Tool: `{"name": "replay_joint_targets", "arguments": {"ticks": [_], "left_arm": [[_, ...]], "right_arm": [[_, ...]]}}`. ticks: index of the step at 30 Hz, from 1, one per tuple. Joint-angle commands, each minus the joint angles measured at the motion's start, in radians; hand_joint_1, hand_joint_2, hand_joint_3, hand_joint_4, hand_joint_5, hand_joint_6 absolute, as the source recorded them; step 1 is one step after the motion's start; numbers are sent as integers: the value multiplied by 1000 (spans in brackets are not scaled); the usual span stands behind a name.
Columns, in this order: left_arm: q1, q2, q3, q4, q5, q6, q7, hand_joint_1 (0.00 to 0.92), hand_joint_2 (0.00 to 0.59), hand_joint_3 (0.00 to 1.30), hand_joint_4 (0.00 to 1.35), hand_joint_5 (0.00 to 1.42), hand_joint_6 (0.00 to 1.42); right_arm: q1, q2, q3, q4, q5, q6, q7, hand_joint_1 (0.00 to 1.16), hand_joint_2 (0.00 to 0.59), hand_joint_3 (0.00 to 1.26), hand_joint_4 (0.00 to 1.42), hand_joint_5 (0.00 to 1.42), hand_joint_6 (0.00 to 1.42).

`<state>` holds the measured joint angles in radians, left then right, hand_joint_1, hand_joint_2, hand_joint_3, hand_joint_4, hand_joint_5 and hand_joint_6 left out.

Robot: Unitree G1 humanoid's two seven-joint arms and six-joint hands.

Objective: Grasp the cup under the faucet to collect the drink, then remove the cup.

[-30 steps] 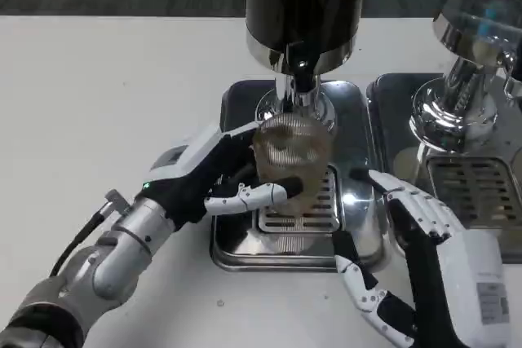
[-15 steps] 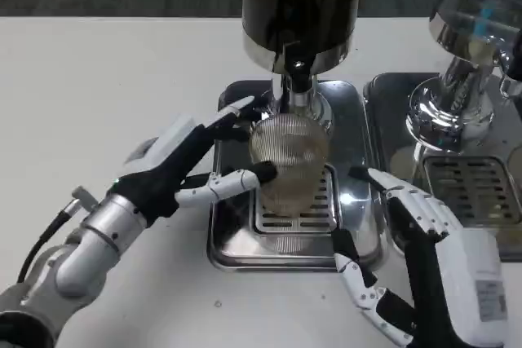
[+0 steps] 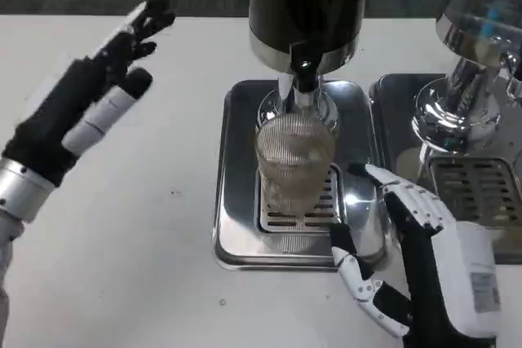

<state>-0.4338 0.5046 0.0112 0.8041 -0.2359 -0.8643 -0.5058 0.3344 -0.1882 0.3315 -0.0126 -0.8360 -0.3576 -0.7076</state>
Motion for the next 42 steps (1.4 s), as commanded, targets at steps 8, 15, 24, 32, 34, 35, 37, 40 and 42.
{"name": "replay_joint_targets", "arguments": {"ticks": [8, 15, 24, 32, 34, 35, 37, 40, 42], "left_arm": [[-96, -31, 106, -237, -293, 422, -358, 0, 134, 389, 365, 319, 202], [-158, -65, 114, -302, -318, 619, -415, 0, 122, 393, 346, 349, 236], [-260, -119, 102, -242, -309, 827, -522, 0, 114, 194, 154, 229, 150], [-341, -162, 71, -144, -225, 835, -553, 0, 113, 154, 99, 191, 124], [-354, -176, 70, -114, -201, 820, -554, 0, 113, 154, 99, 190, 120], [-360, -182, 69, -99, -190, 814, -554, 0, 113, 146, 99, 182, 112], [-370, -192, 66, -71, -172, 807, -558, 0, 105, 144, 93, 178, 108], [-383, -206, 58, -28, -140, 790, -565, 0, 102, 144, 90, 176, 102], [-387, -213, 52, 2, -115, 770, -567, 0, 101, 144, 80, 168, 94]], "right_arm": [[-29, 10, 1, 44, 29, -26, -9, 425, 405, 309, 285, 288, 266], [-29, 17, 0, 58, 31, -31, -23, 425, 405, 344, 285, 288, 253], [-39, 31, 5, 75, 26, -27, -47, 425, 405, 348, 285, 288, 233], [-45, 34, 9, 92, 28, -28, -65, 425, 405, 348, 285, 288, 232], [-46, 37, 12, 93, 26, -27, -68, 425, 405, 348, 285, 288, 232], [-47, 37, 13, 94, 26, -26, -69, 425, 405, 348, 285, 288, 232], [-46, 39, 15, 93, 24, -25, -73, 425, 405, 348, 285, 288, 232], [-45, 39, 16, 94, 25, -24, -76, 425, 405, 348, 285, 288, 232], [-43, 38, 16, 94, 26, -24, -80, 425, 405, 348, 285, 288, 232]]}}
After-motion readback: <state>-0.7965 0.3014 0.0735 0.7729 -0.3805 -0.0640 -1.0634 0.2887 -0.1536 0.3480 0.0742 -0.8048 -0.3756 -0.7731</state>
